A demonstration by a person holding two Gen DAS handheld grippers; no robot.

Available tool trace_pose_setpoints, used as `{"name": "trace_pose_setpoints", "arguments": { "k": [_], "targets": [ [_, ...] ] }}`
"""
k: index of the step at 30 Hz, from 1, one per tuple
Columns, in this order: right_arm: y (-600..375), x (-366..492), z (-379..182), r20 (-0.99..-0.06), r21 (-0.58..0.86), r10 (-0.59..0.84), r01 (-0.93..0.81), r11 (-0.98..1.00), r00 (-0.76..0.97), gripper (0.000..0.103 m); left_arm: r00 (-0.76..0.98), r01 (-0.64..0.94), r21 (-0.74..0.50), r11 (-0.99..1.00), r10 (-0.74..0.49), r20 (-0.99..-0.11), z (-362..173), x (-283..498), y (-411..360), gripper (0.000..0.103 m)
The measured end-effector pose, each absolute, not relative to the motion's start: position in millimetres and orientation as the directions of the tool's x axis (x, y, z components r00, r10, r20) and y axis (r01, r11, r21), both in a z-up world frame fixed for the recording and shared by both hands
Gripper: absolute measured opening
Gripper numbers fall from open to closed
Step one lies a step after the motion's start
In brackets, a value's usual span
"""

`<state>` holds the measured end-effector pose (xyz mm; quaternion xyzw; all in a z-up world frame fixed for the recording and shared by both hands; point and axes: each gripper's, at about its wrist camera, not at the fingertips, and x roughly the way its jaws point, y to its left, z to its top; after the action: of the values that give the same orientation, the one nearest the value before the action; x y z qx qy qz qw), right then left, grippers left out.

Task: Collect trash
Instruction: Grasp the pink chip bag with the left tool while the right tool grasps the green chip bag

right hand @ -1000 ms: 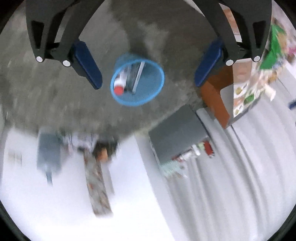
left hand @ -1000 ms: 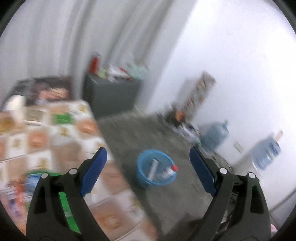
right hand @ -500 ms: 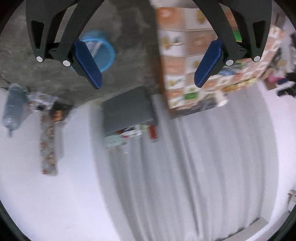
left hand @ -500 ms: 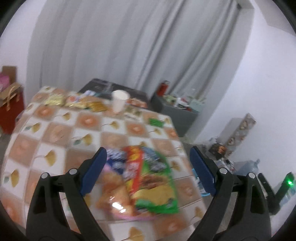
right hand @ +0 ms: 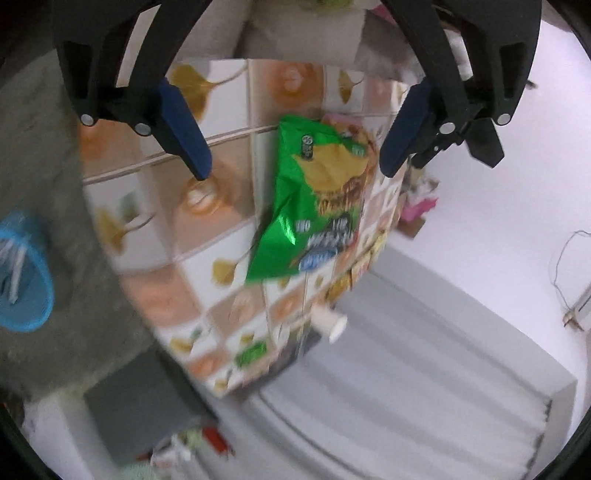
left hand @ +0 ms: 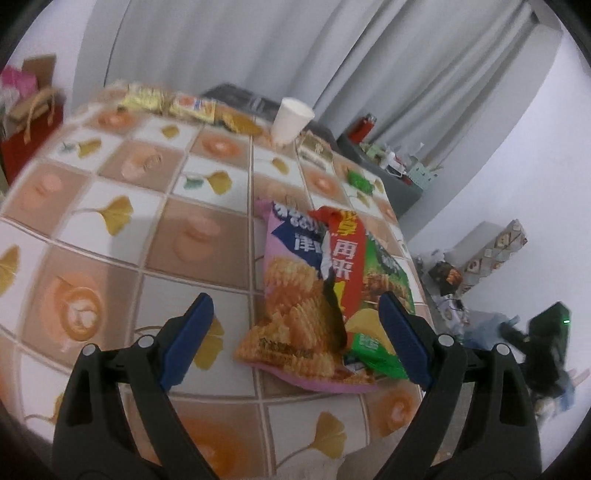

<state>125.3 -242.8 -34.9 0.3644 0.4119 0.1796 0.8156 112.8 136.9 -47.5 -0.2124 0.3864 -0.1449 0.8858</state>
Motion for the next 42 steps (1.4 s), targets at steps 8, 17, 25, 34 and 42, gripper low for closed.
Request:
{"name": "trace_pose_setpoints", "arguments": {
  "k": [8,17,25,34,42],
  "targets": [
    [-227,170,-74,-0.52,0.832,0.707,0.095,0.547,0.48,0.081,0.6,0.064,-0.565,0.823,-0.484,-0.637,-66,156,143,0.074],
    [-221,183,-83,-0.528,0.841,0.74,0.133,0.525,0.417,0.081,0.521,0.063,-0.546,0.835,-0.495,-0.696,-82,168,129,0.054],
    [-203,202,-82,-0.575,0.81,0.728,0.136,0.57,0.373,0.081,0.529,0.111,-0.44,0.891,-0.428,-0.733,-78,167,112,0.039],
    [-188,211,-85,-0.571,0.816,0.746,0.137,0.562,0.343,0.068,0.547,0.142,-0.371,0.918,-0.385,-0.743,-74,164,103,0.032],
    [-193,208,-92,-0.574,0.816,0.742,0.169,0.552,0.348,0.043,0.569,0.145,-0.344,0.928,-0.363,-0.738,-72,162,102,0.027]
  ]
}}
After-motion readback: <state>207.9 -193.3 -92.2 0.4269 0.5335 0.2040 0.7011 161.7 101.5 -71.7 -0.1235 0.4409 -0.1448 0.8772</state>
